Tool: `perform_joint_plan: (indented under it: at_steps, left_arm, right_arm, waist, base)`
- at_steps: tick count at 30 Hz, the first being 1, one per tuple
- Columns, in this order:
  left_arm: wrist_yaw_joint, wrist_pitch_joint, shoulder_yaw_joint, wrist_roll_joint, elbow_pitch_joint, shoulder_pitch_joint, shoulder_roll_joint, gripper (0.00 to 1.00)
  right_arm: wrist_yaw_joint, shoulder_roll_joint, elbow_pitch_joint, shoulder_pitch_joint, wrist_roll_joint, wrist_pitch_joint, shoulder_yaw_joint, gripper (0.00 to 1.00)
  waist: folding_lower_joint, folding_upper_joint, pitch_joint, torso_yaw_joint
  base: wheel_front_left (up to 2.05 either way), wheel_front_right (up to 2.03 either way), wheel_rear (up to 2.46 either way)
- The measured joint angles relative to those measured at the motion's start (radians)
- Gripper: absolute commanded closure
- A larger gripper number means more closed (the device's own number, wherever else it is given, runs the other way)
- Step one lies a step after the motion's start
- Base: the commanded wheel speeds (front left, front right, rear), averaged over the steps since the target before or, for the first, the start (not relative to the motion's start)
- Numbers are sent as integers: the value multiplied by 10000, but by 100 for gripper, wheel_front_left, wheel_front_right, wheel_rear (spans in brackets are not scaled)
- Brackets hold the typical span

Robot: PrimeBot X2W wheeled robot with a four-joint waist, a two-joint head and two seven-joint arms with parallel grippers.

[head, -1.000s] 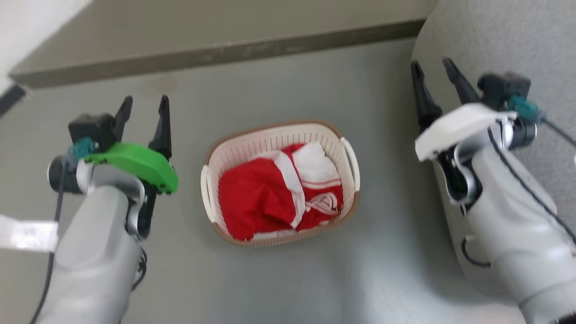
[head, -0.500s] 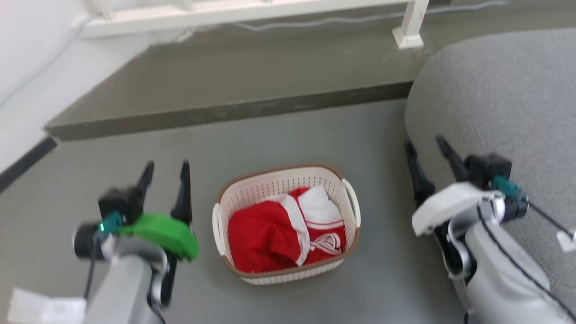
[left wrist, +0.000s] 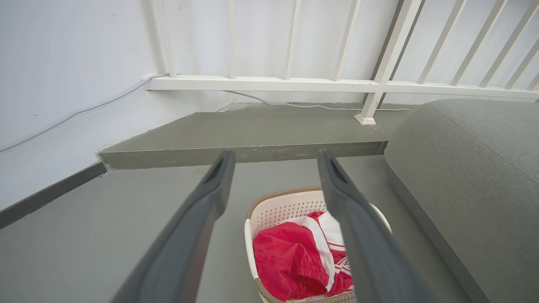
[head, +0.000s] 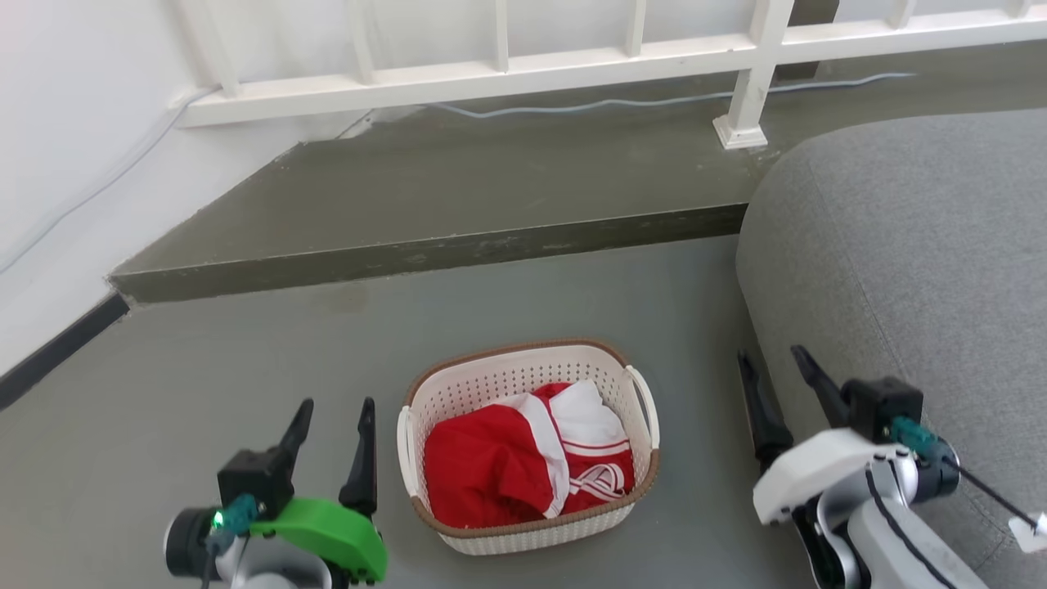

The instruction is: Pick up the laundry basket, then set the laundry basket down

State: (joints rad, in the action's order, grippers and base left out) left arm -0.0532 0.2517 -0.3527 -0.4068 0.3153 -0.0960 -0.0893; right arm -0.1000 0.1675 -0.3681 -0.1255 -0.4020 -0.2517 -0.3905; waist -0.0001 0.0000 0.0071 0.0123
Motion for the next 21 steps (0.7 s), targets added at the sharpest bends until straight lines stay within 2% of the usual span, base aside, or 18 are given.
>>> perform_joint_plan:
  at_steps: [7,21]
  left_arm:
    - [-215,0,29,165,-426,655,0,0]
    - [-339,0,196,614,-1578,1334,4,0]
  right_arm:
    - [-86,194,334,480,435,0,-12,0]
    - [-165,198,1114,1124,617,0,316,0]
  waist:
    - [0,0,-89,-17]
    - [0,0,-69,-67]
  base:
    - [0,0,0]
    - [0,0,0]
